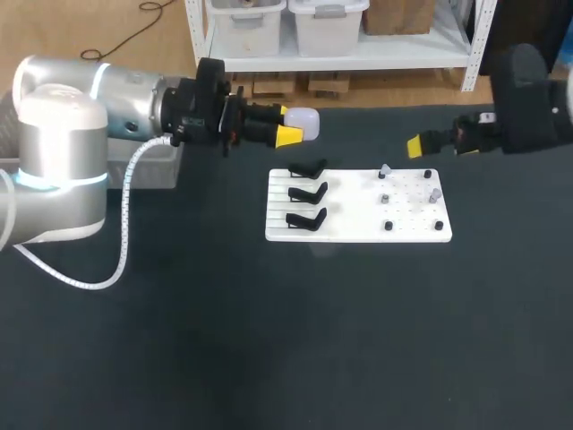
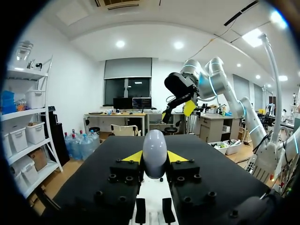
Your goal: Pick up each earbud case from the left stands, insert the matching earbuds, close the lid, and place the case in the box.
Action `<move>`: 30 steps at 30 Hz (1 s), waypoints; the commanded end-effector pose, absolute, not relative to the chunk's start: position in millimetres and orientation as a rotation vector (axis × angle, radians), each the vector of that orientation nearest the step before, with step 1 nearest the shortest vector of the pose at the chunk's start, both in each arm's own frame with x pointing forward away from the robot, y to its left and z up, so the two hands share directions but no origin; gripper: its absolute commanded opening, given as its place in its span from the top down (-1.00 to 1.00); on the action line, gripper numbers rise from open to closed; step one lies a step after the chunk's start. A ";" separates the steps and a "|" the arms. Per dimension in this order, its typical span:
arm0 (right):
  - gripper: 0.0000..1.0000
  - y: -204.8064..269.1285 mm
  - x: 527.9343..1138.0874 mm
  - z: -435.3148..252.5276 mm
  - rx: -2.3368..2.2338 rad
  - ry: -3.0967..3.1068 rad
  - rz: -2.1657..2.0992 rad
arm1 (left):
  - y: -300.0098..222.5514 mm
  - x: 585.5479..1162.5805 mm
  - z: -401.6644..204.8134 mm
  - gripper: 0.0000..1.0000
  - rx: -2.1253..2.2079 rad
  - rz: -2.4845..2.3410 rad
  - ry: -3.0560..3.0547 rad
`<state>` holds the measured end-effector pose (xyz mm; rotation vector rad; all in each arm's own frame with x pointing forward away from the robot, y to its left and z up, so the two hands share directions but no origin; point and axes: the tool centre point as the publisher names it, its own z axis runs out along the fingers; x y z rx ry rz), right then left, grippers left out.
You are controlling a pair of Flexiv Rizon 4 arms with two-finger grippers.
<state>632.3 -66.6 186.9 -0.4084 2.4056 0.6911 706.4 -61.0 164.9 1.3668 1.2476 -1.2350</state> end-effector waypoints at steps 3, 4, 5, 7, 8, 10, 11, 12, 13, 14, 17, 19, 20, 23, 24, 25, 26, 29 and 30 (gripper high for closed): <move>-1.00 -42.5 633.9 188.0 -0.401 2.416 0.610 | -62.2 702.6 163.9 1.00 1.368 -1.244 1.236; -1.00 -39.3 634.6 189.0 -0.408 2.413 0.615 | -62.6 702.1 163.8 1.00 1.371 -1.247 1.234; -1.00 -35.6 635.2 190.1 -0.421 2.411 0.620 | -62.8 701.7 163.9 1.00 1.372 -1.249 1.232; -1.00 -28.4 636.5 191.3 -0.442 2.408 0.623 | -63.0 700.8 163.9 1.00 1.373 -1.253 1.229; -1.00 -24.6 637.2 191.6 -0.455 2.408 0.627 | -62.9 700.3 163.9 1.00 1.374 -1.254 1.227; -1.00 -17.4 638.1 191.9 -0.476 2.407 0.632 | -62.7 699.2 163.9 1.00 1.374 -1.257 1.225; -1.00 -13.7 638.8 192.0 -0.488 2.408 0.635 | -62.5 698.6 163.9 1.00 1.374 -1.258 1.224; -1.00 -10.2 639.7 191.9 -0.499 2.408 0.638 | -62.4 697.8 163.8 1.00 1.374 -1.260 1.222; -1.00 -6.9 640.1 192.1 -0.506 2.409 0.639 | -62.4 697.1 163.7 1.00 1.374 -1.262 1.220; -1.00 -3.9 641.0 192.5 -0.512 2.408 0.642 | -62.4 696.4 163.6 1.00 1.375 -1.263 1.219; -1.00 6.1 645.1 193.6 -0.537 2.409 0.651 | -62.4 696.4 163.6 1.00 1.375 -1.263 1.219; -1.00 12.5 648.7 194.7 -0.551 2.410 0.658 | -62.4 696.4 163.6 1.00 1.375 -1.263 1.219; -1.00 15.8 650.9 195.3 -0.559 2.411 0.661 | -62.4 696.4 163.6 1.00 1.375 -1.263 1.219; -1.00 25.5 656.2 196.1 -0.585 2.416 0.670 | -62.4 696.4 163.6 1.00 1.375 -1.263 1.219; -1.00 29.8 658.2 195.9 -0.596 2.419 0.675 | -62.4 696.4 163.6 1.00 1.375 -1.263 1.219; -1.00 31.7 659.1 195.7 -0.602 2.421 0.678 | -62.4 696.4 163.6 1.00 1.375 -1.263 1.219; -1.00 34.3 660.7 195.2 -0.609 2.424 0.680 | -62.4 696.4 163.6 1.00 1.375 -1.263 1.219; -1.00 40.2 665.2 194.1 -0.619 2.433 0.689 | -62.4 696.4 163.6 1.00 1.375 -1.263 1.219; -1.00 42.3 667.3 193.6 -0.620 2.436 0.690 | -62.4 696.4 163.6 1.00 1.375 -1.263 1.219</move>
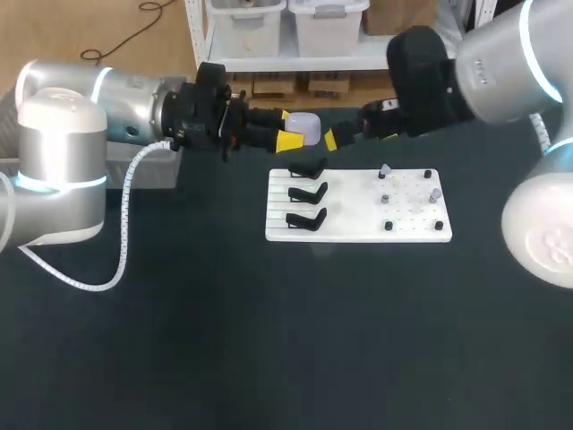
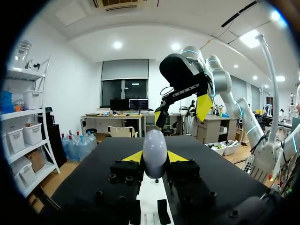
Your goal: Pick up each earbud case from the left stands, insert the matching earbuds, close the lid, and place the case in the box.
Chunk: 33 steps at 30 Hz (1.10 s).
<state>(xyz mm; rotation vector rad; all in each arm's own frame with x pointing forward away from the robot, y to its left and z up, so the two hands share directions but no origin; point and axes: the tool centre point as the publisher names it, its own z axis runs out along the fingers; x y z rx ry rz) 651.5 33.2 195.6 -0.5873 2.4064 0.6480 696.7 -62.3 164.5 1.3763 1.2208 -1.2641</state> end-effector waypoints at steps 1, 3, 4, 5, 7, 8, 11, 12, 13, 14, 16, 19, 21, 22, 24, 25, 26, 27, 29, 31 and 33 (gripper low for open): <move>-1.00 43.4 668.8 193.2 -0.621 2.439 0.693 | -62.4 696.4 163.6 1.00 1.375 -1.263 1.219; -1.00 45.1 671.4 192.1 -0.622 2.444 0.697 | -62.4 696.4 163.6 1.00 1.375 -1.263 1.219; -1.00 45.6 672.7 191.1 -0.622 2.448 0.701 | -62.4 696.4 163.6 1.00 1.375 -1.263 1.219; -1.00 46.0 674.2 189.8 -0.623 2.453 0.704 | -62.4 696.4 163.6 1.00 1.375 -1.263 1.219; -1.00 46.4 676.7 187.3 -0.622 2.461 0.709 | -62.4 696.4 163.6 1.00 1.375 -1.263 1.219; -1.00 46.6 677.7 186.1 -0.621 2.465 0.717 | -62.4 696.4 163.6 1.00 1.375 -1.263 1.219; -1.00 47.7 680.9 182.9 -0.621 2.472 0.723 | -62.4 696.4 163.6 1.00 1.375 -1.263 1.219; -1.00 48.5 681.2 182.2 -0.622 2.474 0.725 | -62.4 696.4 163.6 1.00 1.375 -1.263 1.219; -1.00 49.5 681.4 181.5 -0.624 2.477 0.727 | -62.4 696.4 163.6 1.00 1.375 -1.263 1.219; -1.00 50.4 681.6 180.7 -0.627 2.479 0.729 | -62.4 696.4 163.6 1.00 1.375 -1.263 1.219; -1.00 52.5 682.2 179.0 -0.633 2.483 0.731 | -62.4 696.4 163.6 1.00 1.375 -1.263 1.219; -1.00 54.3 684.7 176.7 -0.636 2.488 0.733 | -62.4 696.4 163.6 1.00 1.375 -1.263 1.219; -1.00 55.1 685.9 175.1 -0.637 2.491 0.734 | -62.4 696.4 163.6 1.00 1.375 -1.263 1.219; -1.00 55.6 686.7 173.9 -0.638 2.495 0.734 | -62.4 696.4 163.6 1.00 1.375 -1.263 1.219; -1.00 56.2 688.4 171.3 -0.639 2.499 0.732 | -62.4 696.4 163.6 1.00 1.375 -1.263 1.219; -1.00 56.4 689.1 170.3 -0.638 2.502 0.732 | -62.4 696.4 163.6 1.00 1.375 -1.263 1.219; -1.00 56.5 689.8 169.5 -0.637 2.504 0.731 | -62.4 696.4 163.6 1.00 1.375 -1.263 1.219; -1.00 56.6 690.6 168.7 -0.636 2.506 0.731 | -62.4 696.4 163.6 1.00 1.375 -1.263 1.219; -1.00 56.6 691.7 167.5 -0.634 2.510 0.730 | -62.4 696.4 163.6 1.00 1.375 -1.263 1.219; -1.00 56.6 692.9 166.4 -0.631 2.512 0.730 | -62.4 696.4 163.6 1.00 1.375 -1.263 1.219; -1.00 56.9 693.6 165.4 -0.629 2.514 0.731 | -62.4 696.4 163.6 1.00 1.375 -1.263 1.219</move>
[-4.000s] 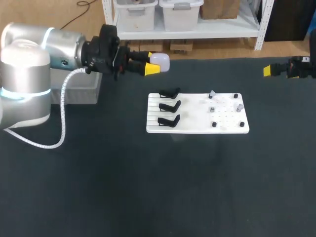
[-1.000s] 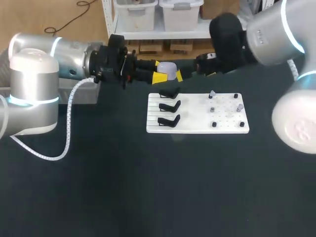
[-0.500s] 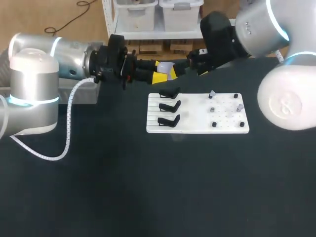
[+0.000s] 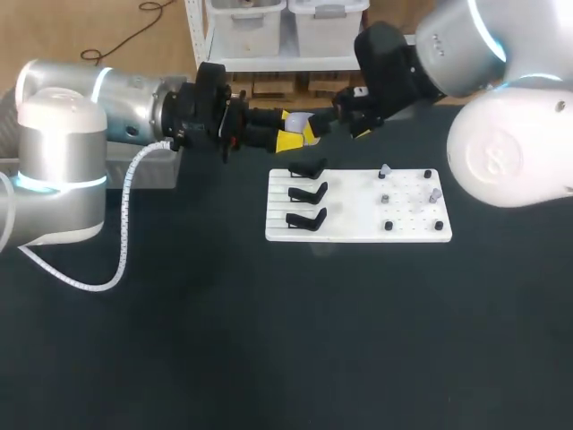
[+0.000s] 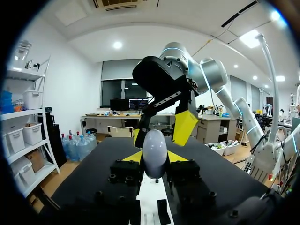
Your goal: Pick up each earbud case from the left stands, insert the matching earbuds, close the lid, and place the case in the box.
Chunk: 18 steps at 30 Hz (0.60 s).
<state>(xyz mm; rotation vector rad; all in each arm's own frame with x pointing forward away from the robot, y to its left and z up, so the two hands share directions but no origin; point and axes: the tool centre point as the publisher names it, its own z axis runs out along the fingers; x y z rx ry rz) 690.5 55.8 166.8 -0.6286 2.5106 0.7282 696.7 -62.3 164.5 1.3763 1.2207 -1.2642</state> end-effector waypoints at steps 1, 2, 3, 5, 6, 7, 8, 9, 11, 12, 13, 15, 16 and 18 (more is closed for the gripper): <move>-1.00 57.3 693.9 164.7 -0.628 2.514 0.732 | -62.4 696.4 163.6 1.00 1.375 -1.263 1.219; -1.00 57.5 694.2 164.0 -0.626 2.515 0.732 | -62.4 696.4 163.6 1.00 1.375 -1.263 1.219; -1.00 57.7 694.5 163.4 -0.624 2.516 0.733 | -62.4 696.4 163.6 1.00 1.375 -1.263 1.219; -1.00 57.9 695.5 162.9 -0.616 2.517 0.734 | -62.4 696.4 163.6 1.00 1.375 -1.263 1.219; -1.00 57.8 696.3 163.2 -0.612 2.516 0.734 | -62.4 696.4 163.6 1.00 1.375 -1.263 1.219; -1.00 57.7 696.9 163.7 -0.606 2.514 0.734 | -62.4 696.4 163.6 1.00 1.375 -1.263 1.219; -1.00 57.6 697.6 164.6 -0.598 2.510 0.734 | -62.4 696.4 163.6 1.00 1.375 -1.263 1.219; -1.00 57.3 698.2 165.5 -0.588 2.508 0.726 | -62.4 696.4 163.6 1.00 1.375 -1.263 1.219; -1.00 56.6 699.9 168.1 -0.566 2.500 0.722 | -62.4 696.4 163.6 1.00 1.375 -1.263 1.219; -1.00 55.9 701.0 169.9 -0.555 2.496 0.717 | -62.4 696.4 163.6 1.00 1.375 -1.263 1.219; -1.00 55.5 701.6 172.3 -0.549 2.491 0.713 | -62.4 696.4 163.6 1.00 1.375 -1.263 1.219; -1.00 53.8 702.6 178.6 -0.532 2.474 0.695 | -62.4 696.4 163.6 1.00 1.375 -1.263 1.219; -1.00 52.4 703.5 181.6 -0.525 2.467 0.690 | -62.4 696.4 163.6 1.00 1.375 -1.263 1.219; -1.00 48.6 704.1 189.2 -0.511 2.444 0.690 | -62.4 696.4 163.6 1.00 1.375 -1.263 1.219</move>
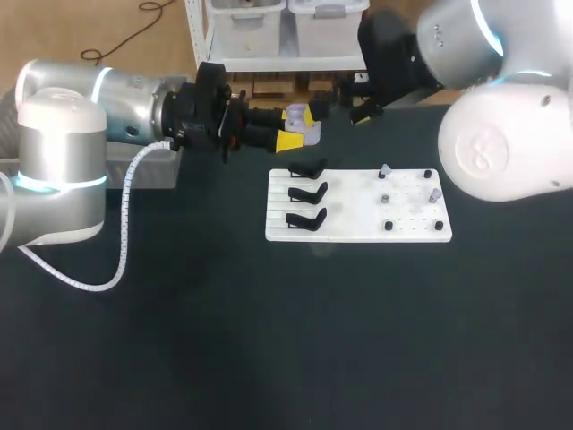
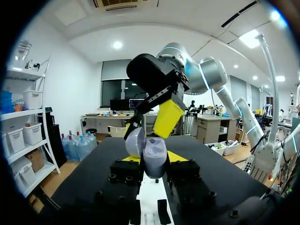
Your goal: Pick up each earbud case from the left stands, insert the matching earbuds, close the lid, and place the case in the box.
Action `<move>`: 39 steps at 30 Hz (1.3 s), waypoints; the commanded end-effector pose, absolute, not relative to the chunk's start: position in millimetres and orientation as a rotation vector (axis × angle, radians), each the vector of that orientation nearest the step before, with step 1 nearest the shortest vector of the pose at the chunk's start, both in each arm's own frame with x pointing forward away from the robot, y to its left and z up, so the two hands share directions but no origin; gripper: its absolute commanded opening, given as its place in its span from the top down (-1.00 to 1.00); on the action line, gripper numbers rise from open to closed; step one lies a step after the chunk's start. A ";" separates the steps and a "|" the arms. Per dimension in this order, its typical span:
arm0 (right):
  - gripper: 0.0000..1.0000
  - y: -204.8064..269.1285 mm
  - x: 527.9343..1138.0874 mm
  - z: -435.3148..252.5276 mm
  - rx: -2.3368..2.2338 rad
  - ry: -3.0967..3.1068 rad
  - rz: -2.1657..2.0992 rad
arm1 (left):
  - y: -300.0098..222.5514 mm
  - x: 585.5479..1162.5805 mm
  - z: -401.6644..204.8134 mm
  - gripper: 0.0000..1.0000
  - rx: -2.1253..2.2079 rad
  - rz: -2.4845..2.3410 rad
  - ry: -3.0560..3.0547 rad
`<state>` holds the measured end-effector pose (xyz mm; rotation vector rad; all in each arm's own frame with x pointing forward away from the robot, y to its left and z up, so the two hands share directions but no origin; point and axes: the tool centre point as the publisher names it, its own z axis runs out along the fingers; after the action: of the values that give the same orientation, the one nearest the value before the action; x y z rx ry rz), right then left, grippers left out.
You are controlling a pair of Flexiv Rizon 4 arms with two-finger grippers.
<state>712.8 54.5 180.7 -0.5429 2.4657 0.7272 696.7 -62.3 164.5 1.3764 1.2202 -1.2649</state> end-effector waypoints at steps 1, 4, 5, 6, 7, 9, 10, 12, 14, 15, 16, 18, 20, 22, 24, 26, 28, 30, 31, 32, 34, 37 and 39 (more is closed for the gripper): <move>-1.00 46.2 704.1 193.0 -0.509 2.431 0.686 | -62.4 696.4 163.6 1.00 1.375 -1.263 1.219; -1.00 37.2 700.5 204.3 -0.543 2.384 0.636 | -62.4 696.4 163.6 1.00 1.375 -1.263 1.219; -1.00 33.0 698.4 207.2 -0.563 2.373 0.600 | -62.4 696.4 163.6 1.00 1.375 -1.263 1.219; -1.00 27.9 696.8 209.5 -0.575 2.364 0.562 | -62.4 696.4 163.6 1.00 1.375 -1.263 1.219; -1.00 21.7 695.7 211.5 -0.585 2.354 0.530 | -62.4 696.4 163.6 1.00 1.375 -1.263 1.219; -1.00 8.0 693.6 213.3 -0.562 2.363 0.443 | -62.4 696.4 163.6 1.00 1.375 -1.263 1.219; -1.00 0.8 691.5 213.2 -0.563 2.370 0.407 | -62.4 696.4 163.6 1.00 1.375 -1.263 1.219; -1.00 -11.8 686.9 210.9 -0.557 2.384 0.328 | -62.4 696.4 163.6 1.00 1.375 -1.263 1.219; -1.00 -24.8 683.2 206.2 -0.516 2.420 0.247 | -62.4 696.4 163.6 1.00 1.375 -1.263 1.219; -1.00 -31.4 682.0 202.4 -0.479 2.430 0.221 | -62.4 696.4 163.6 1.00 1.375 -1.263 1.219; -1.00 -37.9 680.2 197.8 -0.460 2.451 0.198 | -62.4 696.4 163.6 1.00 1.375 -1.263 1.219; -1.00 -48.9 675.3 187.9 -0.433 2.483 0.141 | -62.4 696.4 163.6 1.00 1.375 -1.263 1.219; -1.00 -59.0 671.1 177.7 -0.419 2.516 0.081 | -62.4 696.4 163.6 1.00 1.375 -1.263 1.219; -1.00 -67.6 665.0 166.8 -0.419 2.553 0.016 | -62.4 696.4 163.6 1.00 1.375 -1.263 1.219; -1.00 -77.0 659.7 154.1 -0.416 2.597 -0.054 | -62.4 696.4 163.6 1.00 1.375 -1.263 1.219; -1.00 -85.5 656.4 142.3 -0.418 2.637 -0.117 | -62.4 696.4 163.6 1.00 1.375 -1.263 1.219; -1.00 -95.4 654.9 129.2 -0.422 2.683 -0.152 | -62.4 696.4 163.6 1.00 1.375 -1.263 1.219; -1.00 -104.7 652.9 117.0 -0.427 2.726 -0.192 | -62.4 696.4 163.6 1.00 1.375 -1.263 1.219; -1.00 -109.0 651.9 111.3 -0.435 2.749 -0.208 | -62.4 696.4 163.6 1.00 1.375 -1.263 1.219; -1.00 -112.5 651.3 106.3 -0.449 2.766 -0.219 | -62.4 696.4 163.6 1.00 1.375 -1.263 1.219; -1.00 -118.4 651.2 99.3 -0.477 2.800 -0.222 | -62.4 696.4 163.6 1.00 1.375 -1.263 1.219; -1.00 -122.5 652.1 93.7 -0.549 2.829 -0.207 | -62.4 696.4 163.6 1.00 1.375 -1.263 1.219; -1.00 -123.7 654.1 90.9 -0.599 2.838 -0.182 | -62.4 696.4 163.6 1.00 1.375 -1.263 1.219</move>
<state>645.5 -127.4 94.3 -0.5757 2.8064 -0.1992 696.7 -62.2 164.4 1.3764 1.2202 -1.2648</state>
